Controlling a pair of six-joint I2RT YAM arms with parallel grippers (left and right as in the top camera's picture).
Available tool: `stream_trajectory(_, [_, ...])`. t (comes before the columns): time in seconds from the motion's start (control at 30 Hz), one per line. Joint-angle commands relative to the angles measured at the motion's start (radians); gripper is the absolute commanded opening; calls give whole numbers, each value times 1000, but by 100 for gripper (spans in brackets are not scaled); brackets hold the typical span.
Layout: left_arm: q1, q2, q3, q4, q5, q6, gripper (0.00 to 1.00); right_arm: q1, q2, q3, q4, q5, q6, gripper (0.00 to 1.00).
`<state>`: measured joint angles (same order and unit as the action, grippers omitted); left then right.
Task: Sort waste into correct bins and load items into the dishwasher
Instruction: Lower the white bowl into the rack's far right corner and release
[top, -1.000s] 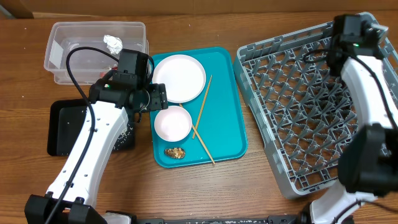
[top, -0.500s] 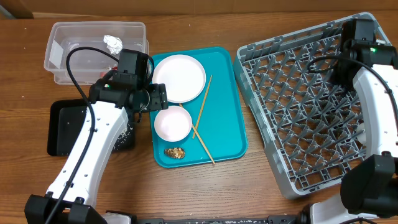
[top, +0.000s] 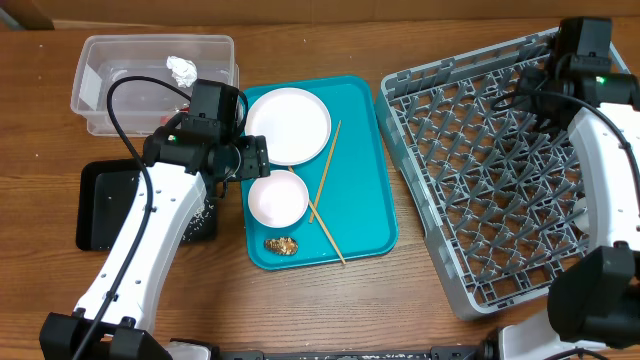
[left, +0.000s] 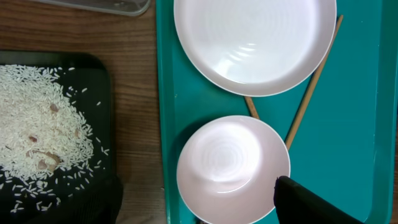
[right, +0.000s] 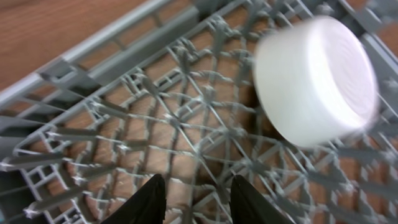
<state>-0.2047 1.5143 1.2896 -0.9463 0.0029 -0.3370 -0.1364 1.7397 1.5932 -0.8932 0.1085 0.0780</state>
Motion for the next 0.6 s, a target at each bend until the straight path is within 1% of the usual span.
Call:
stream_trajectory(0.0, [4, -14, 20, 1, -13, 19, 80, -3, 77, 11, 30, -66, -73, 36])
stream_trajectory(0.17, [4, -14, 20, 1, -13, 19, 80, -3, 148, 11, 64, -50, -109, 36])
stream_trajectory(0.37, [4, -14, 20, 1, -13, 19, 80, -14, 178, 11, 138, 91, -108, 36])
stream_trajectory(0.57, [4, -14, 20, 1, -13, 19, 80, -86, 183, 11, 132, 128, -85, 36])
